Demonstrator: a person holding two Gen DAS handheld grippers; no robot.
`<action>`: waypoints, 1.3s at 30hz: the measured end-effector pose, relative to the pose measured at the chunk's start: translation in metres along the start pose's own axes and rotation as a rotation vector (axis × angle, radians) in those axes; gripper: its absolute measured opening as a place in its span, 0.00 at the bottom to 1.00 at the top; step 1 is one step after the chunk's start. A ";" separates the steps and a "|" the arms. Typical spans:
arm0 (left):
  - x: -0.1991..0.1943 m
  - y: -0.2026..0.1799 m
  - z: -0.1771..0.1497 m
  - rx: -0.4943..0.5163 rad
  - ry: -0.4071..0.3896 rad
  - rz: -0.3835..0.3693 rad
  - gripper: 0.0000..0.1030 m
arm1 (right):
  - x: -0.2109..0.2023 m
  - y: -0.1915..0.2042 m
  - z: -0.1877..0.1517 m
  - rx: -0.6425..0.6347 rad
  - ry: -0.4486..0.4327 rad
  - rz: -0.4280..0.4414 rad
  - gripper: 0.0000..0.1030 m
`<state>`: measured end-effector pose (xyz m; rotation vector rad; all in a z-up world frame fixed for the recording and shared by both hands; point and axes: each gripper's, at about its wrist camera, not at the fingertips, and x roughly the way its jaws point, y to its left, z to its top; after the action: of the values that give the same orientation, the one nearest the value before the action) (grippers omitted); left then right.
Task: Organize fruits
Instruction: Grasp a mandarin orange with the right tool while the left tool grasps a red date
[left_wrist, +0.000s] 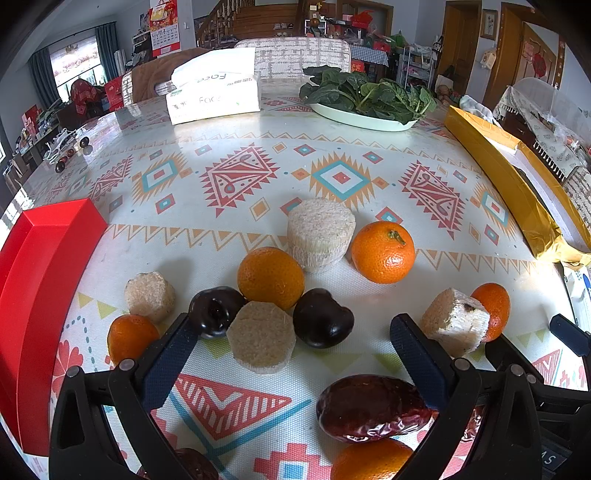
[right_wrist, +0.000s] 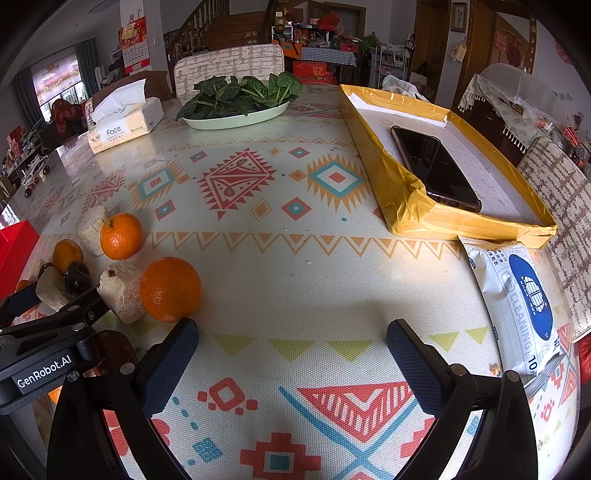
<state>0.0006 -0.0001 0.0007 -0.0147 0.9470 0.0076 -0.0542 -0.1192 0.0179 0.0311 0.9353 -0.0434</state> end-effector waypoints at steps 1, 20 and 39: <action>0.000 0.000 0.000 0.000 0.000 0.000 1.00 | 0.000 0.000 0.000 0.000 0.000 0.000 1.00; -0.003 0.005 -0.002 0.155 0.120 -0.103 1.00 | -0.005 0.001 -0.006 -0.006 0.090 0.010 1.00; -0.127 0.124 -0.006 -0.051 -0.180 -0.252 0.90 | -0.091 0.007 -0.003 0.016 -0.223 0.062 0.85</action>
<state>-0.0806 0.1234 0.0992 -0.1773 0.7595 -0.1970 -0.1097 -0.1095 0.0893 0.0689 0.7110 0.0029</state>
